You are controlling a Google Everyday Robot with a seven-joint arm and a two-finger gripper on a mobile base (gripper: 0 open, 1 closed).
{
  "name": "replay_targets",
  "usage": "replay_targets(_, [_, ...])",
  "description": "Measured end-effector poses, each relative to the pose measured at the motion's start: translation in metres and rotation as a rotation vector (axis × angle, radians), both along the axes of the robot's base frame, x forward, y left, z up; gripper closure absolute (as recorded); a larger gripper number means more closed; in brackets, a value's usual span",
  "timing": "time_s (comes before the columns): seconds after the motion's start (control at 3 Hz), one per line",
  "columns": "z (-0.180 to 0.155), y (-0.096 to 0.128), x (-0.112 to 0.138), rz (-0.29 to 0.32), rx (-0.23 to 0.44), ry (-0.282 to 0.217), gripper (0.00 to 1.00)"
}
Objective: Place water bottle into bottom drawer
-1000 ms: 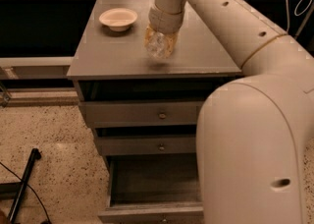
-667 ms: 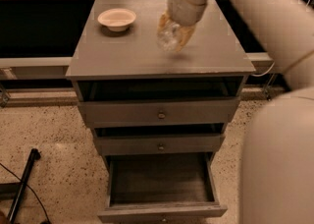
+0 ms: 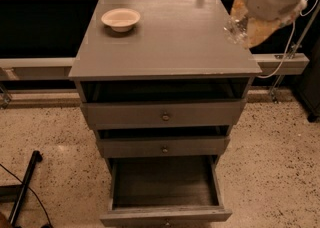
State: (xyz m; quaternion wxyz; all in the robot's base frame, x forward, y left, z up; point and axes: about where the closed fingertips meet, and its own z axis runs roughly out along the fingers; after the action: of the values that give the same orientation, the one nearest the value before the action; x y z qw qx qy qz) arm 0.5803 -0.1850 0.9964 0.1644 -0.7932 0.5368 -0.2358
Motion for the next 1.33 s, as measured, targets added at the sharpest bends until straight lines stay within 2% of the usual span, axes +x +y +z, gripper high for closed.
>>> replay_targets(0.33, [-0.072, -0.066, -0.049, -0.254, -0.01, 0.132, 1.0])
replay_targets(0.67, [-0.196, -0.053, -0.071, -0.32, 0.152, 0.38, 1.0])
replay_targets(1.0, [-0.269, -0.001, -0.086, -0.196, 0.334, 0.56, 1.0])
replay_targets(1.33, [-0.283, 0.032, -0.09, -0.004, 0.375, 0.559, 1.0])
